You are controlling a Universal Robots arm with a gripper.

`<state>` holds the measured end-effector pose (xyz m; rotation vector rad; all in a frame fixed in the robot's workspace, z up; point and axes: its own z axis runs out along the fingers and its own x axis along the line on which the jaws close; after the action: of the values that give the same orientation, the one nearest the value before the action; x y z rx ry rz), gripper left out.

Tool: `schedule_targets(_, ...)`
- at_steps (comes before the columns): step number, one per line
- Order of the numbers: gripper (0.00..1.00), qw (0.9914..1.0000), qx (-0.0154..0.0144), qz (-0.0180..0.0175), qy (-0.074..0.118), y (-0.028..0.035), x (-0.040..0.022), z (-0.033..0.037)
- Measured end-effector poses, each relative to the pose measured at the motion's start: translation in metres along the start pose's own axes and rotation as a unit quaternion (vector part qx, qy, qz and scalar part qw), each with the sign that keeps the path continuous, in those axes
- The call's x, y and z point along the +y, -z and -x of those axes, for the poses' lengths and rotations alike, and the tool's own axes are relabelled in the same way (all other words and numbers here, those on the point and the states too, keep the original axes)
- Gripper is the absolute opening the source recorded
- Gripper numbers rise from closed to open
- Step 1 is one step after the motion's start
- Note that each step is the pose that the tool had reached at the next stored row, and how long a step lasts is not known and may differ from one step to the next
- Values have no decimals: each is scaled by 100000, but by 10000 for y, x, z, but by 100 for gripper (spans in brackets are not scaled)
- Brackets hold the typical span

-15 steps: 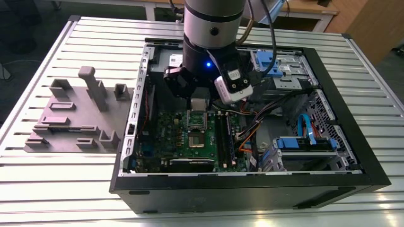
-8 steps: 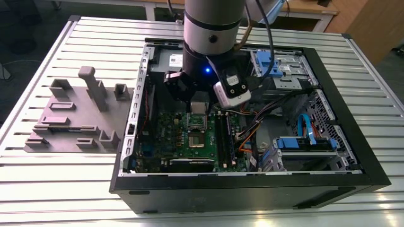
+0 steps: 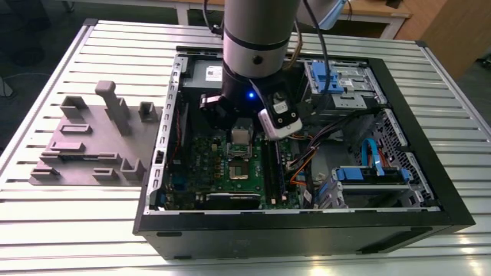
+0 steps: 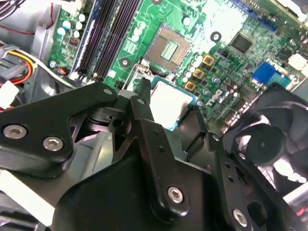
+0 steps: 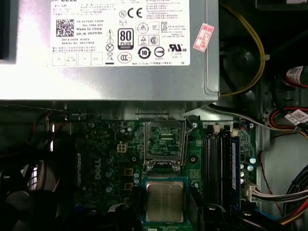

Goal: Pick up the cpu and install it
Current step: 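Place the cpu into insertion slot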

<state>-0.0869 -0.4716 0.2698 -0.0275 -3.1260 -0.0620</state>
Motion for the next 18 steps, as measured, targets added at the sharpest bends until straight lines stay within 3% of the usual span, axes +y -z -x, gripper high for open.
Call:
schedule_targets(5,47,100000,-5,14,-5,-81,-59,10)
schedule_targets(13,47,100000,0,4,-6,-225,-72,40)
schedule_targets(18,47,100000,-3,6,-2,-306,-119,44)
